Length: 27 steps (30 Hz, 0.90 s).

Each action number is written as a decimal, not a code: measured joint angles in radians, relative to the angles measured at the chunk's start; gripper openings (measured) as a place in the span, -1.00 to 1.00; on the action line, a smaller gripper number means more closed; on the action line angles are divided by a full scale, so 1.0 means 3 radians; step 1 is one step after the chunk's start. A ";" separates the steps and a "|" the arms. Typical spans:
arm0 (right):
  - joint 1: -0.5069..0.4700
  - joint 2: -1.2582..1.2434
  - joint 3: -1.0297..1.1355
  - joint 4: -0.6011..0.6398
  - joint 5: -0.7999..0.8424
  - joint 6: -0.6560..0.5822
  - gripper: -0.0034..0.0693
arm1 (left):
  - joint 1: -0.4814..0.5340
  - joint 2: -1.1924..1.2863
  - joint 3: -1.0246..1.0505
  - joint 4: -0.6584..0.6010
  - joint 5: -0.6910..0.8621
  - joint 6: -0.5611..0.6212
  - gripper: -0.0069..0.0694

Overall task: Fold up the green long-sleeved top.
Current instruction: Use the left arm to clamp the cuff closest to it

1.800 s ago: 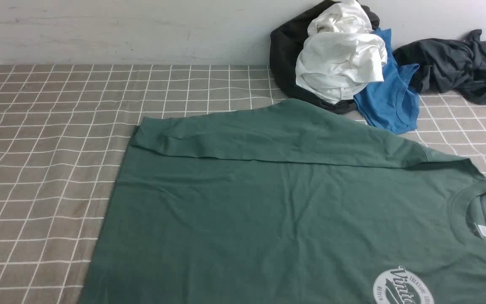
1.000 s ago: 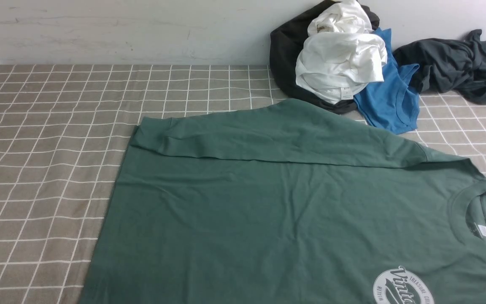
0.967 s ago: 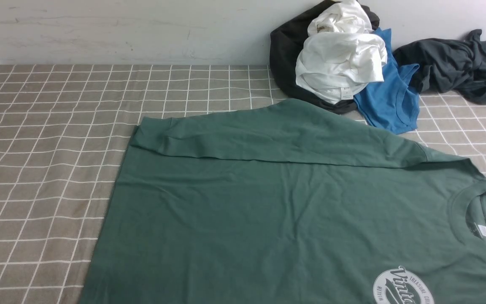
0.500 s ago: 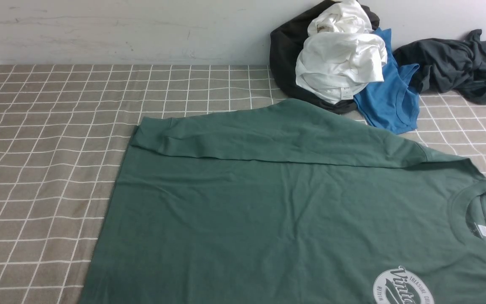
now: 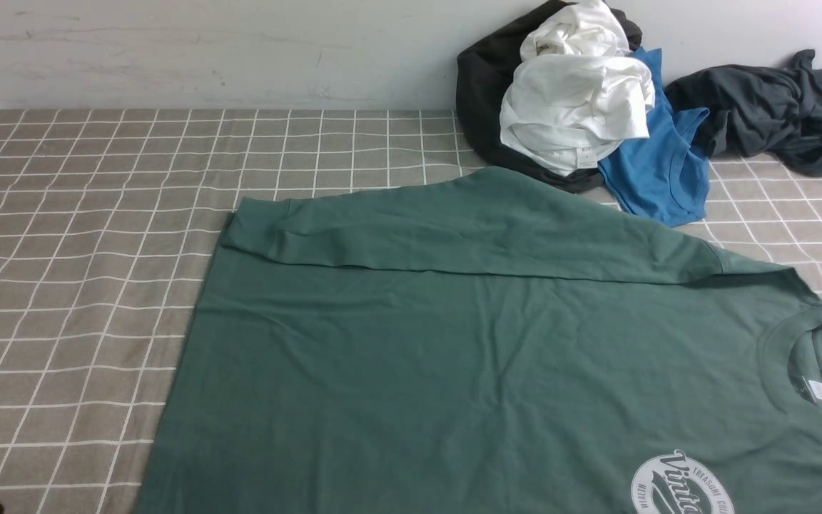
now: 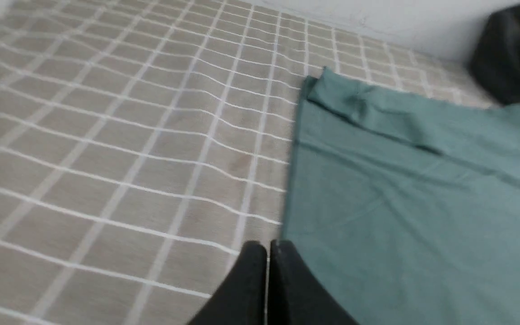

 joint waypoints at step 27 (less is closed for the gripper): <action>0.0000 0.0168 -0.0306 0.2080 -0.0118 -0.0155 -0.94 | 0.0000 0.0592 -0.1394 -0.1614 0.0987 0.1374 -0.84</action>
